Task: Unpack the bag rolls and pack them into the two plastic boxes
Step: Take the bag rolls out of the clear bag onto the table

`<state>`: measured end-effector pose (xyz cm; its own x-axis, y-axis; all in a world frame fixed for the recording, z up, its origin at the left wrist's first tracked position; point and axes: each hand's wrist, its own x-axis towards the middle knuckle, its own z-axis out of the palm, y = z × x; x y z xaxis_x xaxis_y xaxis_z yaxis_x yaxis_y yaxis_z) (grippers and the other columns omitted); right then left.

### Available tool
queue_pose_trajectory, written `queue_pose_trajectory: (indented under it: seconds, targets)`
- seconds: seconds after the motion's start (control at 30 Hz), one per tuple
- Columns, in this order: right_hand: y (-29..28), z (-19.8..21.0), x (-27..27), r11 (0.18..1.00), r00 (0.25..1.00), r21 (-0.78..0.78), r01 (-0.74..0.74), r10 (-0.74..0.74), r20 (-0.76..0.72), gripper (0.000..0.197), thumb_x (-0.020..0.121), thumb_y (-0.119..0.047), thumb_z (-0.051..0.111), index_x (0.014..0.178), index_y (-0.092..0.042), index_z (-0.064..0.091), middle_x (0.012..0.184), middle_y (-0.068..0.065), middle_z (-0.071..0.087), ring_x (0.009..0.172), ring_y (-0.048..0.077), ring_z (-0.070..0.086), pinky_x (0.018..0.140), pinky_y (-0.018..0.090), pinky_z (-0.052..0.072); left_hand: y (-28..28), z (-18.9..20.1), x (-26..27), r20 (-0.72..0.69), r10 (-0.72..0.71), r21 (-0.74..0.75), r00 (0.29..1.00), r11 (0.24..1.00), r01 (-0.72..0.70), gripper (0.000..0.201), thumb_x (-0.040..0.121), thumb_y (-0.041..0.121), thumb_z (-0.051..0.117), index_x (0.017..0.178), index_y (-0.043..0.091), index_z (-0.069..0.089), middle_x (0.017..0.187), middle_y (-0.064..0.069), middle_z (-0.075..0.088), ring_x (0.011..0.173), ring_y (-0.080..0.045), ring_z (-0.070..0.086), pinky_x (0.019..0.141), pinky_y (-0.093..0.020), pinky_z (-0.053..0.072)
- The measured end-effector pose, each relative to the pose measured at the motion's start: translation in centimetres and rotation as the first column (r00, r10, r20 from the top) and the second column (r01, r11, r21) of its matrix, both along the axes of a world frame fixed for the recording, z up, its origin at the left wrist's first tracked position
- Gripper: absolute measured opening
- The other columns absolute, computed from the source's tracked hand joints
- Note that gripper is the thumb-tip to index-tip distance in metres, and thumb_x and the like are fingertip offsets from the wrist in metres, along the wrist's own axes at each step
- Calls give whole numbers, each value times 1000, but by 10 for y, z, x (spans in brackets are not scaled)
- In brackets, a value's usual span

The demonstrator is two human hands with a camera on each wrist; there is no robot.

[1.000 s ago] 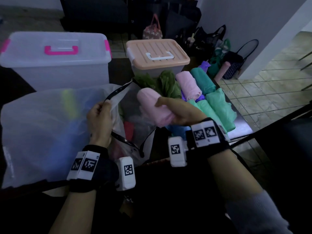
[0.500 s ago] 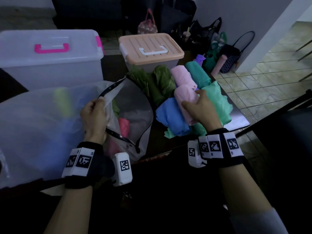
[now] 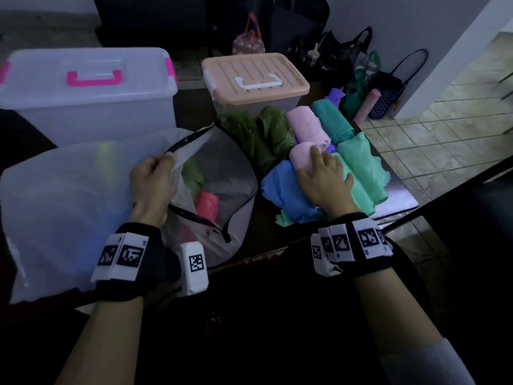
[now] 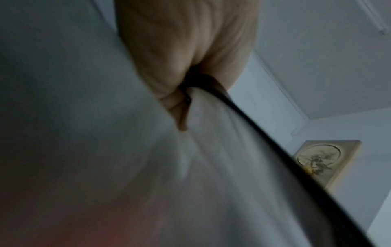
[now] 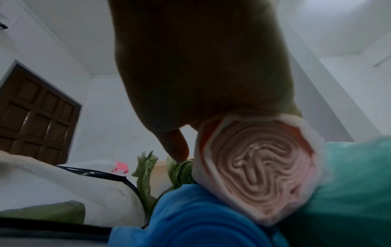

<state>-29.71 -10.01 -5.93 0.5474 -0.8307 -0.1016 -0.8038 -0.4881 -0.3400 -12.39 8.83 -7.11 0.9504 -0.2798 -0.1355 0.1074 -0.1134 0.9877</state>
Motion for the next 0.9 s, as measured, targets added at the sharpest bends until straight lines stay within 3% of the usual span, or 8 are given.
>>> queue_pose_trajectory:
  seconds: [0.13,0.23,0.3,0.37,0.53,0.67,0.8,0.9]
  targets:
    - [7,-1,12,992,992,-119,27,-11,129,55,95,-35,44,143,-12,31,155,16,12,143,35,5,113,50,8,8,-1,6,-12,68,-23,998,997,-69,27,90,21,55,63,18,54,65,0,50,68,-14,46,65,-29,37]
    - [26,3,31,976,811,-217,26,106,576,34,85,-17,51,114,-2,60,128,20,49,121,37,42,102,39,30,16,-6,8,-31,98,-13,995,995,-99,25,88,22,56,63,21,57,67,0,52,68,-14,48,67,-29,39]
    - [43,6,44,995,725,-48,-87,96,682,25,85,-10,51,103,-5,67,104,11,65,100,24,58,90,31,43,25,-9,10,-75,130,-33,989,991,-133,21,86,24,57,65,21,61,76,-6,56,76,-17,50,70,-31,40]
    - [60,8,56,939,723,249,-237,-1,690,22,90,-6,50,103,-7,67,90,6,66,81,16,60,75,27,47,32,-11,10,-111,148,-43,983,987,-154,21,86,23,56,66,20,61,79,-8,55,78,-18,48,69,-31,38]
    - [95,9,90,496,752,799,-341,-367,548,18,95,-2,46,107,1,59,73,9,52,65,17,51,60,22,47,34,-14,2,-75,132,-36,988,990,-135,25,90,21,54,65,18,56,75,-7,51,78,-17,44,67,-30,35]
    - [105,9,106,560,933,800,-215,-124,338,26,92,-19,54,69,-7,50,65,8,44,57,19,40,54,29,33,33,-16,-1,-84,143,-44,986,988,-147,27,89,21,55,63,18,56,68,-4,50,76,-19,45,68,-32,35]
    - [115,14,105,423,960,883,-202,-95,265,46,91,-32,59,122,3,51,103,15,59,83,25,57,69,33,51,33,-17,-3,-119,155,-73,981,984,-165,31,90,19,53,59,18,50,64,-4,46,75,-20,42,68,-32,34]
    - [120,13,104,402,958,892,-204,-106,267,23,85,-24,68,96,-5,59,83,6,59,73,19,56,63,29,49,33,-17,-3,-158,172,-85,972,979,-187,26,88,21,54,62,20,57,69,-4,53,78,-21,48,71,-34,37]
